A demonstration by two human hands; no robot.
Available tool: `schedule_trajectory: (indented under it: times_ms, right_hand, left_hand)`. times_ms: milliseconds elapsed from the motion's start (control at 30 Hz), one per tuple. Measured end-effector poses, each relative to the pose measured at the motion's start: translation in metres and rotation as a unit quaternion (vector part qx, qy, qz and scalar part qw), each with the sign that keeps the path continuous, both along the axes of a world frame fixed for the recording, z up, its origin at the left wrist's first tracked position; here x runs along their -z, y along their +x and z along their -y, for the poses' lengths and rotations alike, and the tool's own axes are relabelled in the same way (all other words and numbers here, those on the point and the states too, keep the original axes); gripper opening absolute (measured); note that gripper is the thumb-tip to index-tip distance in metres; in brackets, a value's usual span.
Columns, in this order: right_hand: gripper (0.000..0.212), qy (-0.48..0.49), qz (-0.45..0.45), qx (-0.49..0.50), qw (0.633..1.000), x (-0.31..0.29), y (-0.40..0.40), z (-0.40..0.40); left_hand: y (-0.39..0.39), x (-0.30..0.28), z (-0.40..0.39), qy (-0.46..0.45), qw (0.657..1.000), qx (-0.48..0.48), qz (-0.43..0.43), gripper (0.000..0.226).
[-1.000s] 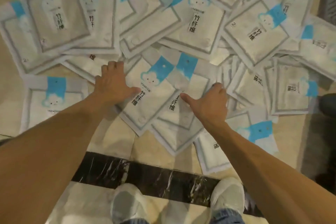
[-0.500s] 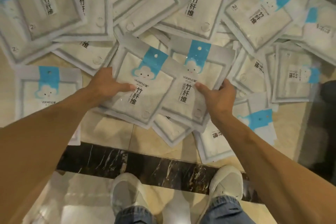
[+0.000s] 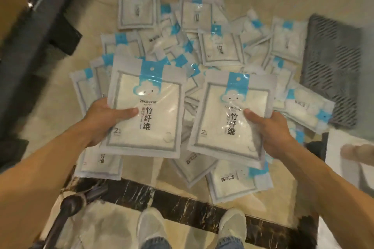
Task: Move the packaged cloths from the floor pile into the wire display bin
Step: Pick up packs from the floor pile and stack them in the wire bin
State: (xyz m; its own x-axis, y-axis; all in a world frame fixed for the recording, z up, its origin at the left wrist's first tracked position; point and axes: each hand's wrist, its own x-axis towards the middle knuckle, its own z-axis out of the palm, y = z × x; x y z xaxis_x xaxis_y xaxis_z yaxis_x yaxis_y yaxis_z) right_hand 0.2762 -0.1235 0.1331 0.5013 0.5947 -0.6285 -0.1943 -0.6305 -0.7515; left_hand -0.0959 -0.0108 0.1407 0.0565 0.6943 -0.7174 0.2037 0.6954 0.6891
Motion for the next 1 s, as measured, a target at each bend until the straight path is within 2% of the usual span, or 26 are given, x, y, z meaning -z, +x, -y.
schedule_trajectory:
  times_ms: [100, 167, 233, 333, 367, 433, 467, 600, 667, 767, 800, 900, 1000]
  right_hand:
    - [0.024, 0.006, 0.000, -0.047, 0.999, -0.096, 0.009, -0.031]
    - [0.023, 0.014, -0.017, -0.074, 0.997, -0.168, 0.008, -0.053]
    - [0.025, 0.024, -0.035, -0.106, 0.994, -0.243, 0.001, -0.074]
    - [0.057, 0.050, -0.049, -0.141, 0.988, -0.357, -0.017, -0.098]
    - [0.052, 0.062, -0.057, -0.154, 0.985, -0.396, -0.026, -0.104]
    - [0.021, 0.094, -0.066, -0.169, 0.979, -0.471, -0.045, -0.113]
    - [0.014, 0.114, -0.078, -0.174, 0.975, -0.506, -0.057, -0.117]
    - [0.017, 0.168, -0.105, -0.221, 0.955, -0.631, -0.108, -0.122]
    - [0.024, 0.179, -0.126, -0.254, 0.942, -0.681, -0.136, -0.123]
    - [0.027, 0.188, -0.152, -0.307, 0.920, -0.745, -0.184, -0.121]
    - [0.031, 0.189, -0.166, -0.326, 0.911, -0.762, -0.200, -0.120]
    - [0.043, 0.189, -0.195, -0.392, 0.879, -0.803, -0.250, -0.111]
    - [0.045, 0.198, -0.195, -0.442, 0.853, -0.827, -0.293, -0.102]
  left_hand:
    - [-0.005, -0.094, -0.023, 0.011, 1.000, -0.008, 0.018, 0.050]
    - [-0.012, -0.160, -0.036, 0.025, 0.999, -0.026, 0.024, 0.033]
    - [-0.022, -0.229, -0.044, 0.046, 0.997, -0.054, 0.036, 0.026]
    - [-0.044, -0.338, -0.046, 0.072, 0.992, -0.085, 0.057, 0.036]
    - [-0.055, -0.374, -0.045, 0.082, 0.990, -0.092, 0.065, 0.042]
    - [-0.079, -0.449, -0.038, 0.109, 0.986, -0.105, 0.074, 0.048]
    - [-0.092, -0.485, -0.032, 0.125, 0.982, -0.114, 0.081, 0.047]
    - [-0.147, -0.619, 0.010, 0.175, 0.968, -0.150, 0.104, 0.037]
    - [-0.176, -0.677, 0.040, 0.206, 0.958, -0.166, 0.110, 0.046]
    - [-0.221, -0.746, 0.085, 0.244, 0.947, -0.191, 0.089, 0.091]
    - [-0.234, -0.767, 0.101, 0.252, 0.942, -0.203, 0.086, 0.091]
    - [-0.258, -0.820, 0.153, 0.273, 0.924, -0.267, 0.041, 0.048]
    - [-0.270, -0.852, 0.208, 0.276, 0.911, -0.305, -0.012, 0.039]
